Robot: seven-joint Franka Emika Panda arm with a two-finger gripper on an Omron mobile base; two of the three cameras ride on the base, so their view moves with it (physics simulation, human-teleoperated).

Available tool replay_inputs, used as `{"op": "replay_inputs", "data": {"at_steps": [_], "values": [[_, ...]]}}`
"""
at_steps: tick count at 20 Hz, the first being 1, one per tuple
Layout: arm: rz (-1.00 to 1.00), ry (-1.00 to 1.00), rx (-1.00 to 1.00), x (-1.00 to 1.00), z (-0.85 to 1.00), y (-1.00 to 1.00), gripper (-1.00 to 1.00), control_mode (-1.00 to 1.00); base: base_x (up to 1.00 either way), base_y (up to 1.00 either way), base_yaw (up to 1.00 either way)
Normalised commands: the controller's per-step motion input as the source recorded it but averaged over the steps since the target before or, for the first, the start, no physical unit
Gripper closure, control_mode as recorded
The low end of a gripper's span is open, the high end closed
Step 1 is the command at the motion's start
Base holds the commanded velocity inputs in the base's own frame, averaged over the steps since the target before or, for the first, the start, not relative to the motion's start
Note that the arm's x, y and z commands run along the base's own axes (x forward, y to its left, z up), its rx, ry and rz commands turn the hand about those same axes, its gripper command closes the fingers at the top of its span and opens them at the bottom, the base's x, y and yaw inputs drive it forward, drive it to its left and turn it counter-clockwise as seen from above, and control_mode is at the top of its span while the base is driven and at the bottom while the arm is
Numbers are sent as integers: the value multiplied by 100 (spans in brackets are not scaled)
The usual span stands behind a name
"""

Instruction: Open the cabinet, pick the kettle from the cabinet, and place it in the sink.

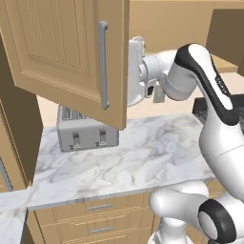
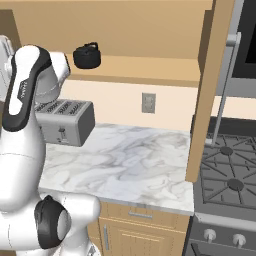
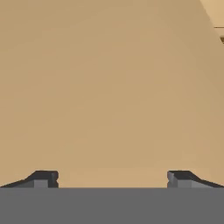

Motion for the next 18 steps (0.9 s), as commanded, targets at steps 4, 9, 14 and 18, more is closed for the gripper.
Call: {"op": "replay_inputs", "data": {"at_steps": [4, 9, 14, 18], "values": [[19, -3, 0, -11, -1, 46, -100, -100, 0, 0, 0], [12, 0, 0, -12, -2, 47, -100, -100, 0, 0, 0], [7, -5, 0, -17, -3, 48, -100, -100, 0, 0, 0], [-1, -7, 0, -8, -7, 54, -100, -100, 0, 0, 0]]}}
